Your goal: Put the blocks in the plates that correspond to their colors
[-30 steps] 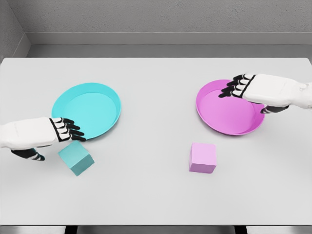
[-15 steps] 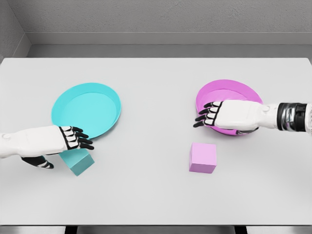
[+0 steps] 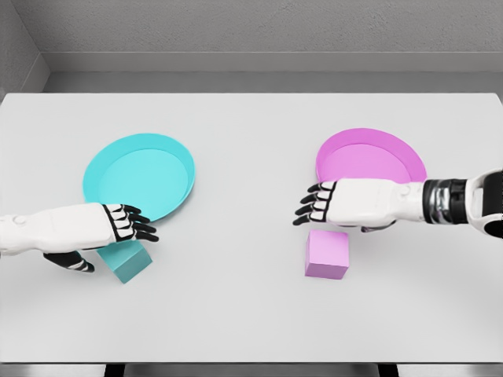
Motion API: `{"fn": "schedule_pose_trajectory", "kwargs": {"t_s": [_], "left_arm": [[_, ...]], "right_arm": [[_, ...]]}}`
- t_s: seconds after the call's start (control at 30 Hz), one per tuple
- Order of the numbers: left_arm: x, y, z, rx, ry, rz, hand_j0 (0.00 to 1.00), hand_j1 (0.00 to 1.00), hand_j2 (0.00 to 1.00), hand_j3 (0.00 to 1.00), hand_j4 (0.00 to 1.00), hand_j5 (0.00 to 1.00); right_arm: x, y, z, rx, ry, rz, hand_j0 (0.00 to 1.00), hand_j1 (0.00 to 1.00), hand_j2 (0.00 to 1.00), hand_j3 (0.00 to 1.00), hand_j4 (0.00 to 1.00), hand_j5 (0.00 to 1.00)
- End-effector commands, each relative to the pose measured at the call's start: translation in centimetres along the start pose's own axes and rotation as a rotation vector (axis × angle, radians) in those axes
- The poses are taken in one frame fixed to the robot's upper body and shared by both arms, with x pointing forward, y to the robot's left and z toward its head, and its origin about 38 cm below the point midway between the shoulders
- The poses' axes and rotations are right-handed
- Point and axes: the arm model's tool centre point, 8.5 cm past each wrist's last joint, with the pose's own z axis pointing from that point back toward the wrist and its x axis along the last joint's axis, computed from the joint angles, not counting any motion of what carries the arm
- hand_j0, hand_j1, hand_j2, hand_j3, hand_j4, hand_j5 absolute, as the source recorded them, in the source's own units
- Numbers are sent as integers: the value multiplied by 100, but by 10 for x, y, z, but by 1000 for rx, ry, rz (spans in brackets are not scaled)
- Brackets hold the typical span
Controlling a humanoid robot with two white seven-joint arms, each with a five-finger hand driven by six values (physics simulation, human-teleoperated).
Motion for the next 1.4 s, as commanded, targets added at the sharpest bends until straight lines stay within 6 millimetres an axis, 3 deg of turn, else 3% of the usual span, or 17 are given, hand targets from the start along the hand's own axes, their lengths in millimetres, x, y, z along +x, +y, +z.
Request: {"fn": "schedule_pose_trajectory", "kwargs": {"t_s": [0.0, 0.17, 0.4, 0.7, 0.77, 0.93, 1.13, 1.2, 1.3, 1.37], "left_arm": [[-3, 0, 0, 5, 6, 7, 100, 100, 100, 100, 100, 100], [-12, -6, 0, -9, 33, 5, 100, 100, 100, 100, 100, 100], [-8, -16, -7, -32, 19, -3, 100, 100, 100, 100, 100, 100], [-9, -14, -5, -29, 23, -6, 100, 100, 100, 100, 100, 100], [-9, -14, -6, -29, 22, -8, 96, 96, 96, 96, 96, 96], [-8, -14, -6, -29, 19, -10, 74, 74, 74, 74, 74, 74], [-8, -14, -6, -32, 20, -14, 67, 67, 67, 67, 67, 67], [-8, -14, -6, -33, 20, -14, 65, 65, 65, 65, 65, 65], [-9, -12, -6, -29, 21, -17, 56, 56, 56, 56, 56, 56], [-9, -12, -6, -30, 21, -18, 54, 54, 54, 54, 54, 54]], "right_arm": [[5, 2, -6, 3, -20, -7, 100, 100, 100, 100, 100, 100], [11, 8, -12, 21, -45, -11, 100, 100, 100, 100, 100, 100], [16, 13, -16, 41, -54, -3, 100, 100, 100, 100, 100, 100], [17, 16, -16, 45, -57, -8, 100, 100, 100, 100, 100, 100], [18, 18, -17, 49, -62, -11, 100, 100, 100, 100, 100, 100], [23, 24, -21, 64, -79, -19, 100, 100, 100, 100, 100, 100], [25, 27, -22, 68, -84, -26, 100, 100, 100, 100, 100, 100], [25, 26, -22, 67, -83, -26, 95, 95, 95, 95, 95, 95], [23, 24, -22, 61, -80, -25, 69, 69, 69, 69, 69, 69], [23, 24, -21, 60, -77, -26, 66, 66, 66, 66, 66, 66]]}}
